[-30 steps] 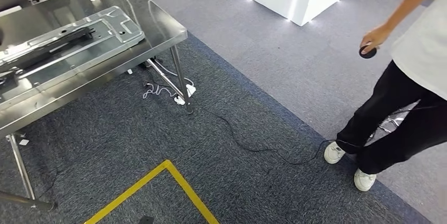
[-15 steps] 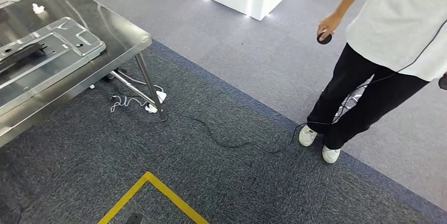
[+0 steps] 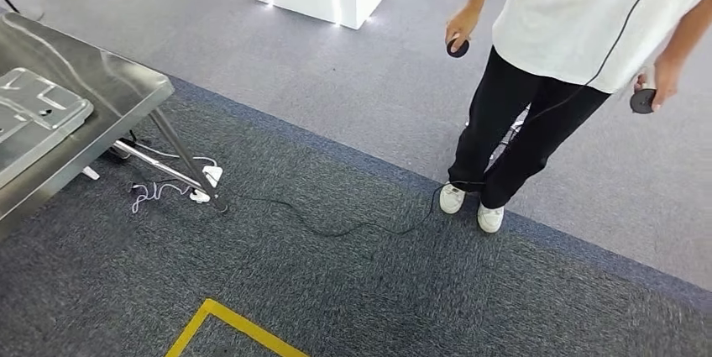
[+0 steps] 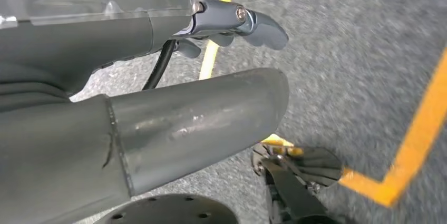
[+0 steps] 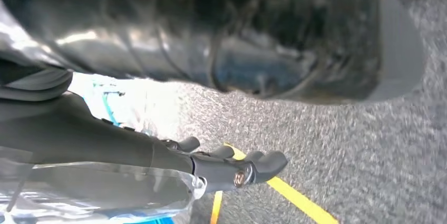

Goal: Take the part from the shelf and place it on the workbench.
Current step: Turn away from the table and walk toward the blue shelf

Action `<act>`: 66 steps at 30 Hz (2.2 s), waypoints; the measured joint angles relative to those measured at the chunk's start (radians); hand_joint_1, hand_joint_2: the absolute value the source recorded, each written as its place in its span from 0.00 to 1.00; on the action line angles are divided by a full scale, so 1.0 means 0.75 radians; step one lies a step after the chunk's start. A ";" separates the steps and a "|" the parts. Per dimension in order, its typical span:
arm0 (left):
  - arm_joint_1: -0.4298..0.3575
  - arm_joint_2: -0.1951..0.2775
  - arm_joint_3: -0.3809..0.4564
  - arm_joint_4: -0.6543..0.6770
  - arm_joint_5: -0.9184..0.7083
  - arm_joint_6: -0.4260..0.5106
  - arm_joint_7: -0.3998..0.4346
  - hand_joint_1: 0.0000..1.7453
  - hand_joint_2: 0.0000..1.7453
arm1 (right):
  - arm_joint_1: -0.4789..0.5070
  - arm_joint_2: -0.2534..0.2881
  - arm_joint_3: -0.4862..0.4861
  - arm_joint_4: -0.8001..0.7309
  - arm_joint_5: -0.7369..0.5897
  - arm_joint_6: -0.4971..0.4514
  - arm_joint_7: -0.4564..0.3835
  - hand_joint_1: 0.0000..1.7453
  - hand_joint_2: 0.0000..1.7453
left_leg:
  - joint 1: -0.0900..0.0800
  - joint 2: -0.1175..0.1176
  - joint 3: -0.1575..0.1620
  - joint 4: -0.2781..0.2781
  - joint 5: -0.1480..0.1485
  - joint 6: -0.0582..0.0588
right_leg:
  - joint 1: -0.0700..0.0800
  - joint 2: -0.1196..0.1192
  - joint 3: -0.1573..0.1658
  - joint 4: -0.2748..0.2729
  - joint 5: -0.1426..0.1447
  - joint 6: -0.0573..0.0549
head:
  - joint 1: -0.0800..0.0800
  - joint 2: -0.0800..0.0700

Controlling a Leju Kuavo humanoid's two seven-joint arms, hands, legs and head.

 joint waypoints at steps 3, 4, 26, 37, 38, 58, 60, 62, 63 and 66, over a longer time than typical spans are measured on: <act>0.005 -0.001 0.000 0.000 -0.002 -0.005 -0.011 0.00 0.00 | 0.001 -0.001 -0.004 0.000 0.001 0.000 -0.005 0.00 0.00 | 0.001 -0.010 -0.041 0.061 0.029 -0.002 | 0.002 0.061 0.000 0.007 0.000 0.000 | 0.000 0.000; 0.004 -0.001 0.000 0.000 -0.003 -0.005 -0.012 0.00 0.00 | 0.001 -0.001 -0.005 0.000 0.001 0.000 -0.005 0.00 0.00 | 0.002 -0.021 -0.010 -0.015 0.083 0.000 | 0.002 0.081 0.000 0.012 -0.002 0.002 | 0.000 0.000; -0.016 -0.020 0.015 0.000 0.024 -0.003 -0.025 0.00 0.00 | 0.005 -0.028 -0.015 -0.001 0.021 -0.047 -0.034 0.00 0.00 | -0.016 0.143 0.135 -0.285 0.154 0.018 | 0.005 -0.063 -0.003 0.024 -0.015 0.029 | 0.003 0.000; -0.008 -0.026 0.021 0.002 0.013 -0.013 -0.066 0.00 0.00 | -0.005 -0.026 -0.019 -0.001 0.027 -0.047 -0.049 0.00 0.00 | 0.001 -0.109 0.059 -0.211 0.179 0.018 | 0.002 0.133 -0.009 0.038 -0.013 0.010 | -0.001 0.000; -0.010 -0.026 0.022 0.002 0.012 -0.013 -0.068 0.00 0.00 | -0.005 -0.025 -0.019 -0.001 0.027 -0.047 -0.052 0.00 0.00 | 0.000 -0.137 0.070 -0.247 0.187 0.020 | -0.001 0.149 -0.016 0.041 -0.013 0.019 | -0.001 0.000; -0.027 -0.042 0.033 0.003 -0.003 -0.010 -0.061 0.00 0.00 | -0.003 -0.034 -0.071 -0.001 0.026 -0.060 -0.057 0.00 0.00 | -0.008 0.096 0.118 -0.249 0.131 0.009 | -0.006 -0.041 0.000 0.007 -0.002 0.017 | 0.005 0.000; -0.025 -0.041 0.034 0.003 -0.003 -0.010 -0.061 0.00 0.00 | -0.006 -0.034 -0.072 -0.001 0.026 -0.060 -0.055 0.00 0.00 | -0.002 0.026 0.053 -0.102 0.047 0.002 | -0.009 -0.013 0.002 0.002 0.003 0.005 | 0.003 0.000; -0.020 -0.041 0.034 0.003 -0.003 -0.010 -0.061 0.00 0.00 | -0.008 -0.034 -0.073 -0.001 0.026 -0.060 -0.054 0.00 0.00 | 0.001 -0.002 -0.029 0.061 -0.016 -0.003 | -0.008 0.022 0.000 0.005 0.003 0.001 | 0.002 0.000; -0.017 -0.042 0.034 0.003 -0.003 -0.010 -0.061 0.00 0.00 | -0.007 -0.034 -0.074 -0.001 0.026 -0.060 -0.054 0.00 0.00 | 0.001 -0.005 -0.048 0.090 -0.010 -0.004 | -0.008 0.041 0.000 0.009 0.002 0.002 | 0.002 0.000; -0.013 -0.041 0.035 0.003 -0.003 -0.009 -0.061 0.00 0.00 | -0.007 -0.034 -0.077 -0.001 0.028 -0.060 -0.058 0.00 0.00 | 0.005 -0.042 0.018 -0.091 0.124 -0.001 | -0.011 0.100 -0.002 0.026 -0.007 0.012 | 0.002 0.000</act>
